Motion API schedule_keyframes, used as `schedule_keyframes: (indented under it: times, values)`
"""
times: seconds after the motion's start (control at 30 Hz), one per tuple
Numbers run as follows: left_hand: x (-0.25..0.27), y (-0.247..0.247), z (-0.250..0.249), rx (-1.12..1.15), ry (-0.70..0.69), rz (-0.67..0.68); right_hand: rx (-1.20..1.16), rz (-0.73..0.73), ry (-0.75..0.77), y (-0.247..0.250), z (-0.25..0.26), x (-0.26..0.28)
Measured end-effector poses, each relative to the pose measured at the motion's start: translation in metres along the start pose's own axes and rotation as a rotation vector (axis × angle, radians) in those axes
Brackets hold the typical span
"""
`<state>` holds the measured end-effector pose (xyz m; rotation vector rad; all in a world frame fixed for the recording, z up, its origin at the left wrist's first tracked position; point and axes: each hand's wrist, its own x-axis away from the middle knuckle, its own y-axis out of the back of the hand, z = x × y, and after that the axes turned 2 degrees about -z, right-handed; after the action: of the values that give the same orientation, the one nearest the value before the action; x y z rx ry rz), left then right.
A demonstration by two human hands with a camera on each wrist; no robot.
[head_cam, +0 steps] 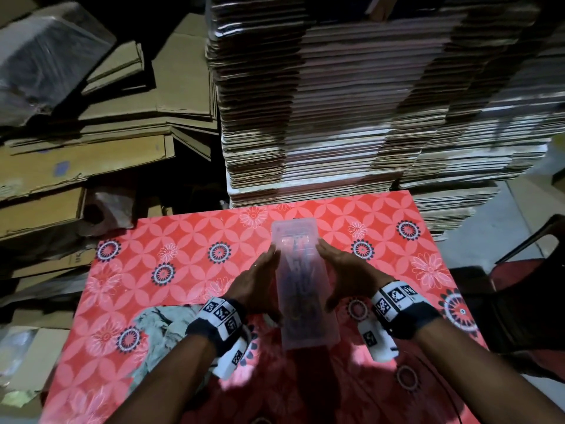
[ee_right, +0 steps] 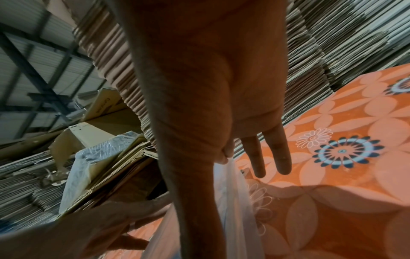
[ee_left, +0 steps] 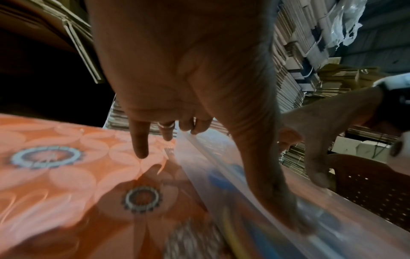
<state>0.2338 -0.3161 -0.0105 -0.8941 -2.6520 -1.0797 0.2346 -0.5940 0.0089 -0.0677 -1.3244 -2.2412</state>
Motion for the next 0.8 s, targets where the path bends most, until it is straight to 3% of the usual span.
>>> schedule_keyframes:
  times: [0.1,0.23,0.3,0.4,0.63,0.8]
  values:
    - [0.004,0.000,-0.016,-0.017,0.030,0.022,0.043,0.023,-0.027,0.001,0.004,-0.002]
    - [-0.001,-0.003,-0.007,-0.084,-0.034,0.057,0.034,0.090,-0.121,0.006,0.012,0.000]
    - [-0.002,0.000,-0.009,-0.163,0.030,0.101,0.025,0.067,-0.122,0.005,0.011,0.004]
    - [0.004,-0.008,-0.007,-0.344,-0.006,-0.043,0.015,0.050,-0.133,0.001,0.013,0.013]
    - [0.039,-0.034,0.006,-0.072,-0.107,-0.123,-0.073,-0.011,-0.181,-0.032,0.019,0.047]
    - [0.042,-0.036,0.002,-0.137,-0.184,-0.155,-0.087,0.051,-0.235,-0.037,0.018,0.050]
